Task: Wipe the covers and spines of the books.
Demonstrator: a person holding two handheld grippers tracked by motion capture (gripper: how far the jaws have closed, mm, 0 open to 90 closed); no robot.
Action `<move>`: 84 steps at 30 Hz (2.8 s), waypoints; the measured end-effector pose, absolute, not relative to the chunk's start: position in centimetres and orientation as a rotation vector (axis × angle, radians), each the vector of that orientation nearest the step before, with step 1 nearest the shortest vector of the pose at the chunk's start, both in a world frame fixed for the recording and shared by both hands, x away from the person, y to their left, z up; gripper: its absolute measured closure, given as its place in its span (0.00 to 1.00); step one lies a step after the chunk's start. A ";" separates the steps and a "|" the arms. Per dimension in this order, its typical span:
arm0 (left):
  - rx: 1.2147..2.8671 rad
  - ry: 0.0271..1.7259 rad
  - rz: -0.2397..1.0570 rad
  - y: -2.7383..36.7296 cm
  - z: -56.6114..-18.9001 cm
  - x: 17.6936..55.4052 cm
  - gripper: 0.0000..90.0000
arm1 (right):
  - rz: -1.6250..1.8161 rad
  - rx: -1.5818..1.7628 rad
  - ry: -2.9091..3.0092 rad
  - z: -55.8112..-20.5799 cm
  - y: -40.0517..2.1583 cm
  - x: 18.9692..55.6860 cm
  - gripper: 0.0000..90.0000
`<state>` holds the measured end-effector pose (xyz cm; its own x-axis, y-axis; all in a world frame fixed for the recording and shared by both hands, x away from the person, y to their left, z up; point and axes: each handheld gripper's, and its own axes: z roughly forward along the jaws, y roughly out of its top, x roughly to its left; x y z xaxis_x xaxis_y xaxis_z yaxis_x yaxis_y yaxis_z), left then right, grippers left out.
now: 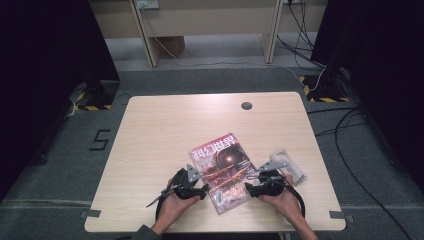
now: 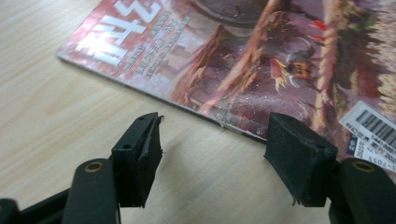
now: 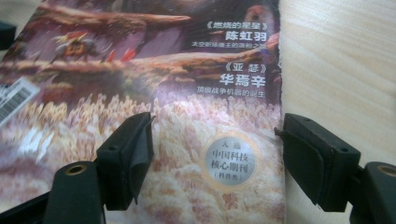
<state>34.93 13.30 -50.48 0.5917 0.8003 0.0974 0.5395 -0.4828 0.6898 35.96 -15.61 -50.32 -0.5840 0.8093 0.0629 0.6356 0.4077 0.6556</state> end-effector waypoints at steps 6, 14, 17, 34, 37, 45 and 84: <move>2.171 1.100 0.568 13.7 -50.6 35.9 0.39 | 0.931 1.181 2.458 -50.2 -15.6 33.8 0.27; 2.149 1.095 0.564 13.6 -50.6 35.9 0.36 | 0.937 1.119 2.481 -50.2 -15.9 32.1 0.27; 2.128 1.097 0.510 13.8 -50.3 35.0 0.32 | 0.927 1.099 2.488 -50.2 -16.0 31.7 0.27; 2.214 0.950 0.435 12.6 -50.5 30.8 0.29 | 0.886 1.115 2.466 -50.5 -13.7 31.3 0.26; 2.218 0.957 0.439 12.9 -50.4 31.2 0.29 | 0.918 1.139 2.471 -50.5 -13.6 31.6 0.26; 2.211 0.971 0.444 13.4 -50.5 31.4 0.30 | 0.980 1.181 2.470 -50.5 -13.7 31.9 0.26; 2.117 1.017 0.385 17.6 -50.2 27.8 0.21 | 0.855 1.412 2.077 -48.8 -24.8 37.9 0.47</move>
<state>27.83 17.63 -50.18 0.6404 0.7667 -0.0466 0.5433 -0.4092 0.7331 37.94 -24.79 -48.85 -0.3493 0.9360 -0.0447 0.6333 0.2709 0.7250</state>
